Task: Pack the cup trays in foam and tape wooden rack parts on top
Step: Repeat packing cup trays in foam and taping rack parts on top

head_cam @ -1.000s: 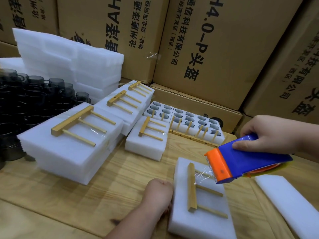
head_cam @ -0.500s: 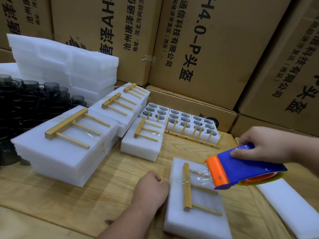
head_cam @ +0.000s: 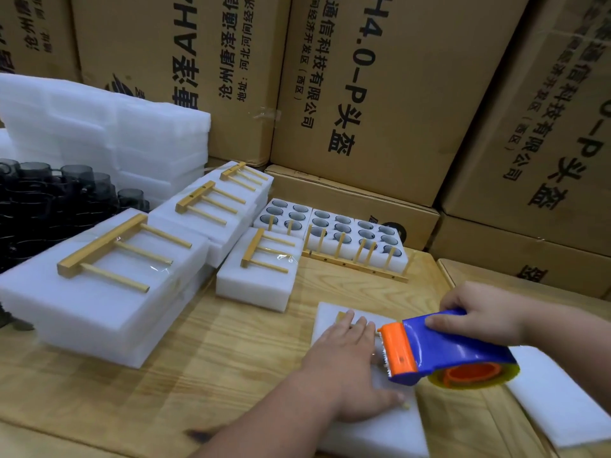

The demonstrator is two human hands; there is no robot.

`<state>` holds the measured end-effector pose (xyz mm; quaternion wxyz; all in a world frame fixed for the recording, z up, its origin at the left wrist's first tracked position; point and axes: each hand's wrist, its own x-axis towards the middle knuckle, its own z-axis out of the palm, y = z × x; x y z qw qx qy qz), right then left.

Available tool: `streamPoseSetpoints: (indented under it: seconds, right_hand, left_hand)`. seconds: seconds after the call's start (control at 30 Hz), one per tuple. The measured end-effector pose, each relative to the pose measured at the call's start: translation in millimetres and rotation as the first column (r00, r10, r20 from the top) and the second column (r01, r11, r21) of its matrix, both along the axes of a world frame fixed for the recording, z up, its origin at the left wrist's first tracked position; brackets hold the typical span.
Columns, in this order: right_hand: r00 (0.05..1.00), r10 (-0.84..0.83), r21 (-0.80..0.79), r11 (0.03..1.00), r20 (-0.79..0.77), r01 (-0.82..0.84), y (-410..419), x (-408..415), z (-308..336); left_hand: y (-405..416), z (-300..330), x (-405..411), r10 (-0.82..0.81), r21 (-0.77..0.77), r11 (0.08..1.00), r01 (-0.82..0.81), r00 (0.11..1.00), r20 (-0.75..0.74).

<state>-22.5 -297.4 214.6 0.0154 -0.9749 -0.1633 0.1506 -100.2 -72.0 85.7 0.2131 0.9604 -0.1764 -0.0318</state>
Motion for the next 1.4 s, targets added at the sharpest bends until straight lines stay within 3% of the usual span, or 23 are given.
streamPoseSetpoints:
  seconds: [0.13, 0.37, 0.5, 0.6, 0.93, 1.17, 1.4]
  right_hand:
    - [1.0, -0.014, 0.084, 0.996, -0.007, 0.015, -16, -3, -31]
    - [0.998, 0.039, 0.423, 0.906, -0.055, -0.013, -44, -28, -66]
    - [0.975, 0.177, 0.191, 0.961, 0.132, -0.2, -50, -31, -83]
    - [0.957, 0.197, 0.185, 0.954, 0.212, -0.237, -54, -28, -87]
    - [0.959, 0.203, 0.194, 0.951, 0.198, -0.241, -72, -21, -88]
    - [0.97, 0.092, 0.179, 0.975, 0.223, -0.134, -126, -33, -88]
    - [0.974, 0.055, 0.185, 0.978, 0.22, -0.097, -126, -38, -95]
  left_hand:
    - [-3, -1, 1, -0.004, 0.061, 0.998, 0.003, 1.0, 0.002]
    - [-4, -4, 3, 0.011, 0.119, 0.993, -0.013, 1.0, 0.016]
    - [-7, -8, 1, 0.047, 0.101, 0.994, -0.048, 0.999, 0.012]
    - [-8, -11, 0, 0.092, 0.072, 0.993, -0.091, 0.996, -0.007]
    - [-10, -12, 1, 0.134, 0.094, 0.987, -0.133, 0.991, -0.013]
    - [-10, -12, 0, 0.135, 0.12, 0.984, -0.13, 0.99, -0.034]
    - [-24, 3, 4, 0.138, 0.343, 0.934, -0.103, 0.987, -0.08]
